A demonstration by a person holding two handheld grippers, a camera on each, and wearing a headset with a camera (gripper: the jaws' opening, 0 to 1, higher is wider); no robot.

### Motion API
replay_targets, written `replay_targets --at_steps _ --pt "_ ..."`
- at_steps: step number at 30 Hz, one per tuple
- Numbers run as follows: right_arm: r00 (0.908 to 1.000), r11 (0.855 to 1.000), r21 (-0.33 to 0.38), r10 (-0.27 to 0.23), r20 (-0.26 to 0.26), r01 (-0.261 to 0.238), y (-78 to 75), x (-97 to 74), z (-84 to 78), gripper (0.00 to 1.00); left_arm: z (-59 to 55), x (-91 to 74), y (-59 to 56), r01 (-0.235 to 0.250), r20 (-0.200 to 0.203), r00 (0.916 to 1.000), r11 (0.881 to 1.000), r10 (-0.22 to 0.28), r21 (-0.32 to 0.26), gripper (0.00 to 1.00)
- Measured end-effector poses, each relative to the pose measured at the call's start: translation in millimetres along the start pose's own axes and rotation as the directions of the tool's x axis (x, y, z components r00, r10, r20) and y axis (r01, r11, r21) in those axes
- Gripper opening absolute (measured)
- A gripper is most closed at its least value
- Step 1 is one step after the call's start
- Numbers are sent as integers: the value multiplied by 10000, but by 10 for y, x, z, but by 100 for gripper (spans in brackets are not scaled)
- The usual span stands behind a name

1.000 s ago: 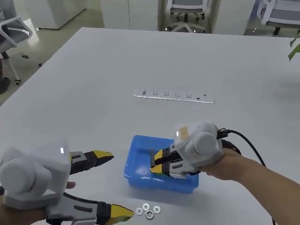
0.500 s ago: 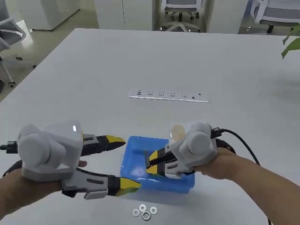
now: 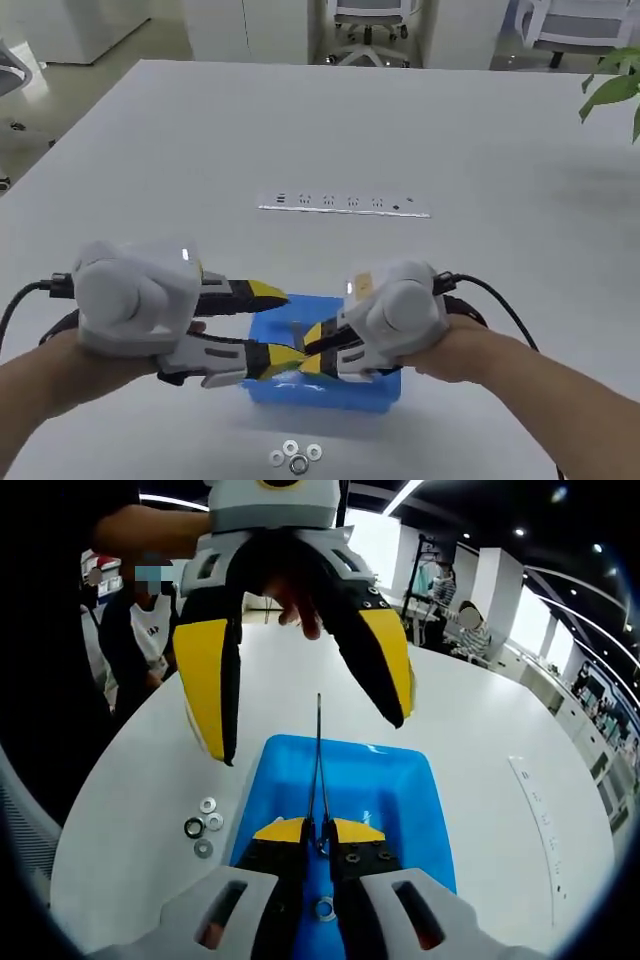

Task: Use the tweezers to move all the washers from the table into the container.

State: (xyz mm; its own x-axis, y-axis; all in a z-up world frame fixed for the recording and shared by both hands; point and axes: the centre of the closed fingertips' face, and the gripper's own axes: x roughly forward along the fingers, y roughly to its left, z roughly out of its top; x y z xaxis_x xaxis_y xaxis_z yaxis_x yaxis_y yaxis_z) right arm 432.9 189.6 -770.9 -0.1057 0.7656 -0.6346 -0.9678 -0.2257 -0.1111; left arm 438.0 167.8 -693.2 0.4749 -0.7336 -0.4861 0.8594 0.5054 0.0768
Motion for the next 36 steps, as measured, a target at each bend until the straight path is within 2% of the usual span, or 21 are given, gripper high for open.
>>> replay_targets --at_steps 3,11,19,31,36 --pt "10000 10000 56 -9 36 8 -5 -7 -8 9 6 31 12 66 -11 10000 10000 -66 59 35" --pt "10000 10000 91 18 75 -19 -6 -13 -14 9 38 90 -63 442 13 9990 9986 -443 302 21" --pt "10000 9999 108 8 91 -9 -2 -18 -18 9 20 106 -62 554 -45 9985 9977 -553 391 8" --pt "9999 10000 -58 72 -109 -73 15 -28 -33 10 72 149 -141 769 -71 9970 9949 -766 653 6" --pt "9998 9999 -91 73 -177 -75 16 -25 -33 10 64 135 -134 797 -161 9968 9943 -788 706 5"
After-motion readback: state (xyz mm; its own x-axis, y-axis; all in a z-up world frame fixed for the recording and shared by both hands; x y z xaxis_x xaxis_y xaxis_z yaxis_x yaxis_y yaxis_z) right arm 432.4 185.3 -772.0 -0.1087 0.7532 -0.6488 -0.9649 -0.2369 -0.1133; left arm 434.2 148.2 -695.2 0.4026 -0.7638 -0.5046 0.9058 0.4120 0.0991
